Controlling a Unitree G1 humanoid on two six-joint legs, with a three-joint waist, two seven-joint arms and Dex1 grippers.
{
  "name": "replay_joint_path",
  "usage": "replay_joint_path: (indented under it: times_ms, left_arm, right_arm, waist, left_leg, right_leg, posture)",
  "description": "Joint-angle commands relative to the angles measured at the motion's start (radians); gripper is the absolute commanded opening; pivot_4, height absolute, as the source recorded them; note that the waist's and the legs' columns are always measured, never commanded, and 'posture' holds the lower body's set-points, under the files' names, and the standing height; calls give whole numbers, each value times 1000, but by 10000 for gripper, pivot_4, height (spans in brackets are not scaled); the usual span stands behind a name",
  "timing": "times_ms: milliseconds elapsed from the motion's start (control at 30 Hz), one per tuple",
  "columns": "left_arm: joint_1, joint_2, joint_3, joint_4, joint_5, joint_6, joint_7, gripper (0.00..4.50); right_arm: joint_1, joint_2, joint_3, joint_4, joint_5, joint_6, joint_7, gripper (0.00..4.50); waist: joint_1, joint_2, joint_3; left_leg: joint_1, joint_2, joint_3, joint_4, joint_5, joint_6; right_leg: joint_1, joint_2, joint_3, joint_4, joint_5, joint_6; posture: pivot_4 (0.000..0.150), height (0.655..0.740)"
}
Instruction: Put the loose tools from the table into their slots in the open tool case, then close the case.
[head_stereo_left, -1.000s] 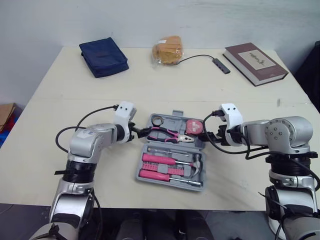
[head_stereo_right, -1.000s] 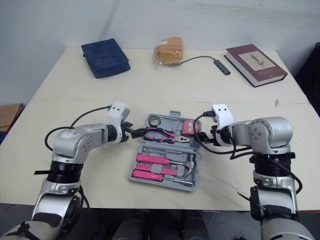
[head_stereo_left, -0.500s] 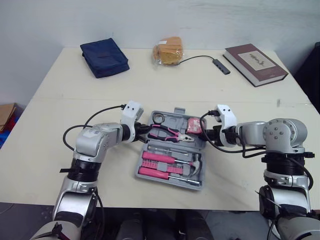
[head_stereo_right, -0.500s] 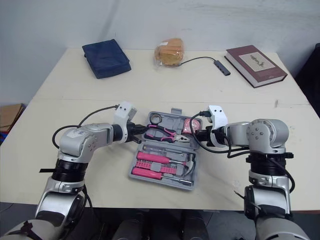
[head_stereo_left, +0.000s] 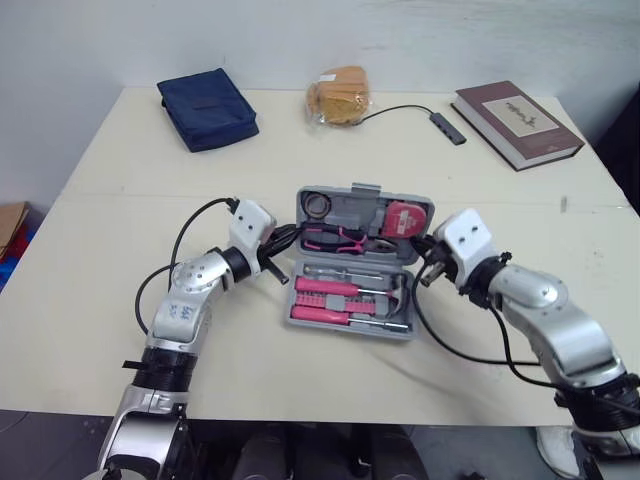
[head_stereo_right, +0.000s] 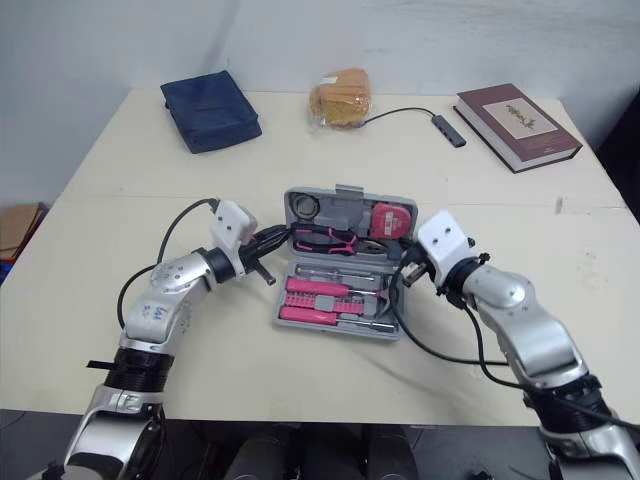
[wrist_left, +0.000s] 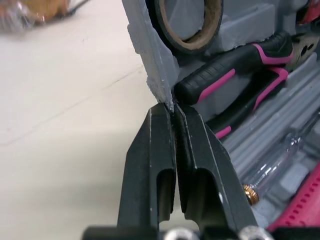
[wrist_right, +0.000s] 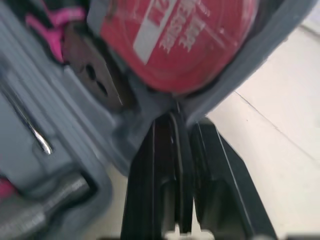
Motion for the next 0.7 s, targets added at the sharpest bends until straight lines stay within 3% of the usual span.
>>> replay_joint_path:
  times_ms: [33,200,267,433,567,700]
  left_arm:
    - [28,47,26,37,52,-269,-19,0]
    - [139,99,11,74,75,-500,-82,0]
    - [152,103,19,89,60,-557,-87,6239]
    - [185,167,40,126,77,-632,-98,27882]
    - [244,232,111,143,9,-539,-121,45000]
    - [312,322,191,134,-108,-401,-219,45000]
  right_arm:
    - [78,-34,-13,80,-163,-311,10,306]
    - [218,-78,-21,190,-317,-628,-22,306]
    - [242,-93,-30,210,-355,-713,-36,0]
    - [301,-102,-94,238,-441,-798,-100,22891]
    - [385,-118,-181,251,-437,-800,-113,43377]
    - [541,-166,-309,252,-306,-821,-35,43377]
  waist:
    - [0,0,0]
    - [-2,0,0]
    - [-2,1,0]
    - [-1,0,0]
    - [-6,1,0]
    - [1,1,1]
  left_leg:
    - [1,0,0,0,0,0]
    - [7,1,0,-1,-1,0]
    - [9,1,1,-1,-2,1]
    - [9,0,-1,-1,-2,2]
    - [10,0,0,-1,-2,2]
    - [9,0,-1,-2,-3,2]
  right_leg:
    - [0,0,0,-1,0,0]
    - [4,-1,1,-2,0,-1]
    - [7,-3,2,-2,0,-1]
    - [7,-11,-1,-1,0,-2]
    - [7,-11,0,0,-1,-2]
    - [7,-11,-1,-1,-1,-2]
  posture:
    - [1500,7400]
    - [1500,7400]
    - [1500,7400]
    - [1500,7400]
    - [1500,7400]
    - [1500,7400]
